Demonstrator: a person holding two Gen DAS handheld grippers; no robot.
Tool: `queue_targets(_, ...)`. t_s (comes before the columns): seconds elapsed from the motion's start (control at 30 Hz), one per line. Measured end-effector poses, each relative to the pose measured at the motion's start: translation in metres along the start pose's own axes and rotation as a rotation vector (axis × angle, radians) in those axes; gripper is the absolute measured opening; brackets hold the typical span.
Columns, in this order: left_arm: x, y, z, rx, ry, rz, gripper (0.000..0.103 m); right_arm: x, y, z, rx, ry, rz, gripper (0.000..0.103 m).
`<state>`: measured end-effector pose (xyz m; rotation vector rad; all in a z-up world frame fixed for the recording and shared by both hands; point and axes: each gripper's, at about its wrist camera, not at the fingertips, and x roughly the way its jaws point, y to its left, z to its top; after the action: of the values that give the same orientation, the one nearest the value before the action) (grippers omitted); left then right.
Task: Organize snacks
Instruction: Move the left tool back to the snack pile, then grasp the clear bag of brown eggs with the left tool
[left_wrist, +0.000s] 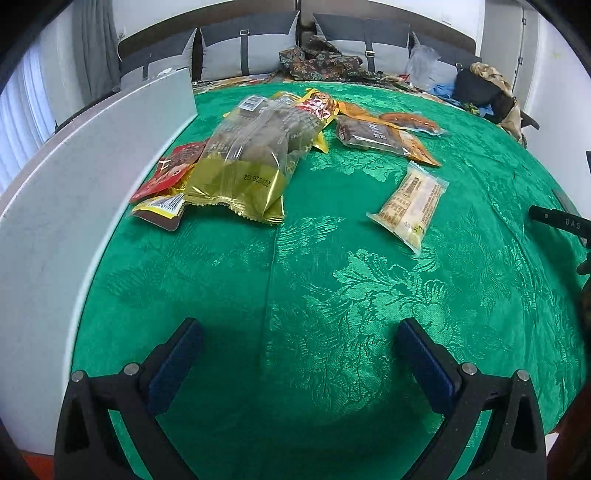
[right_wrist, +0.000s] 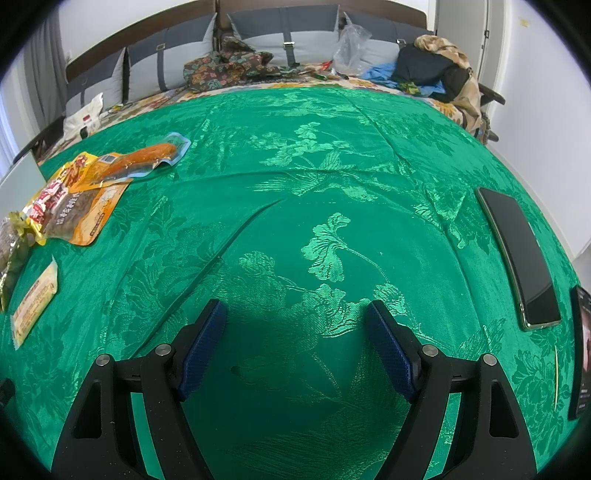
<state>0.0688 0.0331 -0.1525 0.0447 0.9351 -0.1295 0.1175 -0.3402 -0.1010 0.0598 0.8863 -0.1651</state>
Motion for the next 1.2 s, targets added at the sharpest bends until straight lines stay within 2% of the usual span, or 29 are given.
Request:
queue_targets(0.3, 0.0, 0.003, 0.0, 0.008, -0.001, -0.006, 0.103, 0.0, 0.0, 0.0, 0.0, 0.0, 0.0, 0.082)
queue_targets(0.4, 0.0, 0.003, 0.002, 0.012, 0.019, -0.01, 0.103, 0.0, 0.0, 0.0, 0.0, 0.0, 0.0, 0.082)
queue_targets(0.47, 0.002, 0.003, 0.008, 0.02, 0.063, -0.015, 0.103, 0.0, 0.0, 0.0, 0.0, 0.0, 0.0, 0.082)
queue_targets(0.53, 0.001, 0.003, 0.019, 0.041, 0.092, -0.025, 0.102, 0.0, 0.0, 0.0, 0.0, 0.0, 0.0, 0.082)
queue_targets(0.63, -0.015, 0.005, 0.051, 0.109, 0.015, -0.021, 0.102, 0.0, 0.0, 0.0, 0.0, 0.0, 0.0, 0.082)
queue_targets(0.73, -0.013, 0.006, 0.087, 0.178, 0.003, -0.004, 0.103, 0.0, 0.0, 0.0, 0.0, 0.0, 0.0, 0.082)
queue_targets(0.8, -0.001, 0.007, 0.109, 0.211, 0.03, -0.003, 0.103, 0.0, 0.0, 0.0, 0.0, 0.0, 0.0, 0.082)
queue_targets(0.87, 0.022, 0.009, 0.126, 0.224, 0.09, -0.002, 0.103, 0.0, 0.0, 0.0, 0.0, 0.0, 0.0, 0.082)
queue_targets(0.97, 0.051, 0.009, 0.136, 0.245, 0.16, 0.029, 0.102, 0.0, 0.0, 0.0, 0.001, 0.0, 0.001, 0.082)
queue_targets(1.0, 0.057, 0.009, 0.137, 0.253, 0.165, 0.037, 0.096, 0.0, 0.0, 0.0, 0.001, 0.0, 0.001, 0.082)
queue_targets(1.03, 0.06, 0.008, 0.139, 0.255, 0.166, 0.031, 0.079, 0.0, 0.0, 0.0, 0.001, 0.0, 0.001, 0.082)
queue_targets(1.07, 0.061, 0.008, 0.14, 0.251, 0.167, 0.038, 0.069, 0.0, 0.0, 0.0, 0.001, 0.0, 0.001, 0.082)
queue_targets(1.13, 0.059, 0.011, 0.141, 0.214, 0.165, 0.01, 0.059, 0.0, 0.0, 0.0, 0.001, 0.0, 0.001, 0.082)
queue_targets(1.2, 0.052, 0.014, 0.137, 0.173, 0.167, 0.005, 0.057, 0.0, 0.0, 0.0, 0.001, 0.0, 0.001, 0.082)
